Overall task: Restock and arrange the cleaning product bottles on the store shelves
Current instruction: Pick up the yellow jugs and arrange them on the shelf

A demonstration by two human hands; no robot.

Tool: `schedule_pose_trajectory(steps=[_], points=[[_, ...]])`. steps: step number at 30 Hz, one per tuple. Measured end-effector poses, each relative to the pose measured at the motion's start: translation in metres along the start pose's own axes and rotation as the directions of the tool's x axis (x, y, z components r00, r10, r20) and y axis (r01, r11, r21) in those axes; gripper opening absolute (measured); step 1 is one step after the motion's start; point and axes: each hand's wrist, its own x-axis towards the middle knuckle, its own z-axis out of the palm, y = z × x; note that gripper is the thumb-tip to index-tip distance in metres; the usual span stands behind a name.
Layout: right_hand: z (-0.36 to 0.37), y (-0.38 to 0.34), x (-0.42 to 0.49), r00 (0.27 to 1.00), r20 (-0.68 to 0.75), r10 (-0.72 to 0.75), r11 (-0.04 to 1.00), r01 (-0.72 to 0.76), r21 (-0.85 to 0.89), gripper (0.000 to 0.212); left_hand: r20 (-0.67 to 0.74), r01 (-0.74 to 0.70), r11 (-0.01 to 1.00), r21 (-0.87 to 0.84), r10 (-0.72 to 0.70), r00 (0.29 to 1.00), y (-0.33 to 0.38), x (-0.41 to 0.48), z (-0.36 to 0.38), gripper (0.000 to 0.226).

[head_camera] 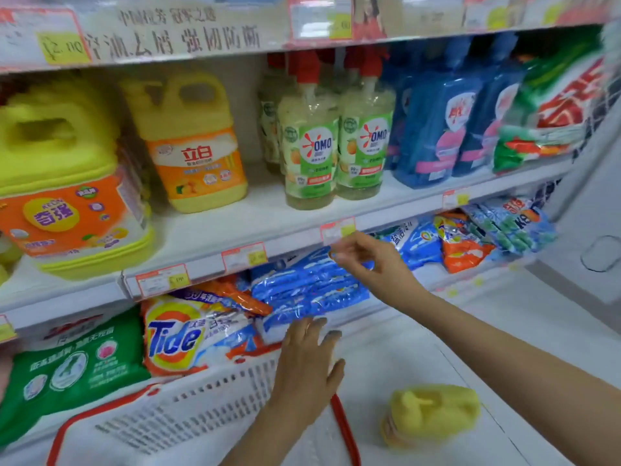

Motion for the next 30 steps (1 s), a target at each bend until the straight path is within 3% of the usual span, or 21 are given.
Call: schedule_pose_trajectory(steps=[2,4,7,9,12,15,18,24,26,28,30], points=[[-0.018,0.045,-0.054,0.972,0.164,0.170,0.976,-0.143,-0.165,0.019,0.255,0.004,0.994,0.111,-0.032,0.967,0.016,-0.017,0.035,0.064],[-0.028,0.087,-0.099,0.846,0.350,0.403,0.883,-0.259,-0.391,0.041,0.424,-0.005,0.982,0.186,-0.076,0.902,0.025,-0.030,0.057,0.083],[-0.034,0.131,-0.149,0.641,0.431,0.635,0.705,-0.254,-0.662,0.067,0.477,-0.006,0.972,0.236,-0.110,0.872,0.032,-0.038,0.066,0.085],[-0.038,0.143,-0.168,0.617,0.394,0.681,0.628,-0.216,-0.748,0.071,0.485,-0.002,0.971,0.241,-0.119,0.866,0.033,-0.038,0.067,0.067],[-0.044,0.155,-0.186,0.662,0.330,0.673,0.588,-0.208,-0.782,0.065,0.477,0.024,0.976,0.218,-0.128,0.870,0.032,-0.041,0.070,0.060],[-0.042,0.161,-0.193,0.695,0.261,0.671,0.661,-0.399,-0.636,0.049,0.463,0.034,0.980,0.194,-0.122,0.878,0.035,-0.044,0.071,0.059],[-0.033,0.144,-0.183,0.754,0.204,0.625,0.718,-0.452,-0.529,0.038,0.449,0.050,0.990,0.133,-0.105,0.887,0.034,-0.045,0.067,0.061],[-0.044,0.083,-0.139,0.859,0.041,0.510,0.824,-0.474,-0.311,0.041,0.354,0.139,0.988,-0.073,-0.105,0.929,0.031,-0.038,0.049,0.085],[-0.045,0.061,-0.126,0.884,0.035,0.466,0.868,-0.450,-0.209,0.047,0.339,0.228,0.931,-0.284,-0.125,0.933,0.035,-0.035,0.040,0.102],[-0.042,0.036,-0.114,0.905,0.030,0.423,0.900,-0.416,-0.132,0.054,0.296,0.295,0.792,-0.534,-0.152,0.943,0.040,-0.032,0.030,0.113],[-0.036,0.012,-0.102,0.926,0.024,0.376,0.925,-0.374,-0.068,0.053,0.190,0.275,0.634,-0.723,-0.200,0.961,0.039,-0.028,0.017,0.107]])
